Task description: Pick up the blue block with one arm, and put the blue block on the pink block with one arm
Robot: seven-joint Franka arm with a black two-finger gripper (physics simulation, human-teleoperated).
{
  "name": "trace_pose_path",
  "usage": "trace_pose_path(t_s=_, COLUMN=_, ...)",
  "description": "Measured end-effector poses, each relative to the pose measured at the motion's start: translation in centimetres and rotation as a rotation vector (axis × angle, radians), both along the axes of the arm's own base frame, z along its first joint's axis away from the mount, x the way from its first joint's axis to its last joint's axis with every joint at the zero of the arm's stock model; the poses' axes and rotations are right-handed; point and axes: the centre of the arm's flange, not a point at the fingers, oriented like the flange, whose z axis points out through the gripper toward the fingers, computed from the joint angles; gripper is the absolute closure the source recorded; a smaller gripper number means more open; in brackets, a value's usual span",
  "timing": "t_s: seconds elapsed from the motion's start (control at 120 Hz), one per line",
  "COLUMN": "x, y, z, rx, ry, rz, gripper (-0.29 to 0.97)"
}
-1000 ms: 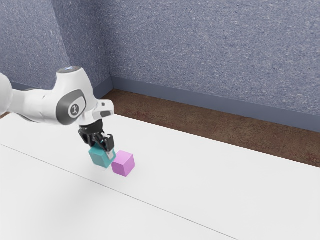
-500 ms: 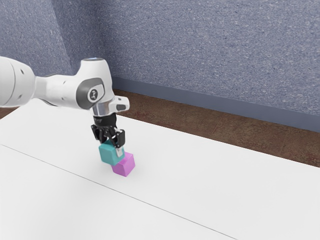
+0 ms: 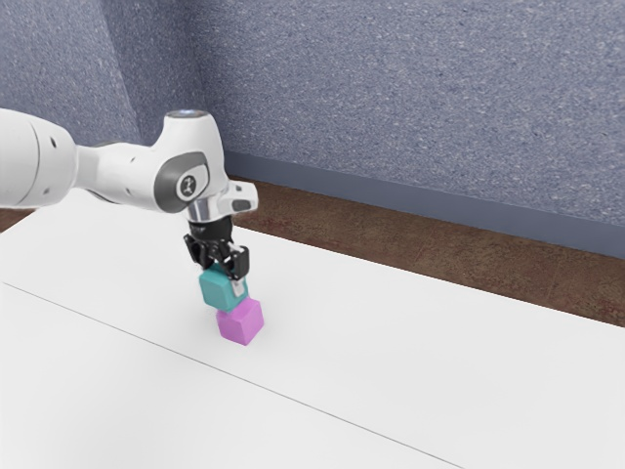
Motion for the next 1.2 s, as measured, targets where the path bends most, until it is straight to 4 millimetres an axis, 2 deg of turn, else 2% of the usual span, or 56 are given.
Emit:
trace_pose_path(t_s=0.117, x=0.4, y=0.0, z=0.5, rx=0.003, ry=-0.023, rz=0.017, gripper=0.36)
trace_pose_path(t_s=0.35, x=0.3, y=-0.2, z=0.2, rx=0.009, ry=-0.03, rz=0.086, gripper=0.37)
trace_pose_path(t_s=0.608, x=-1.3, y=-1.3, z=-0.7, rx=0.015, ry=-0.024, rz=0.137, gripper=0.37)
trace_pose_path(t_s=0.808, x=-1.4, y=-2.6, z=-0.7, rx=0.007, ry=-0.041, rz=0.113, gripper=0.37)
trace_pose_path(t_s=1.2, x=-1.4, y=-1.9, z=-0.7, rx=0.003, ry=-0.047, rz=0.108, gripper=0.37)
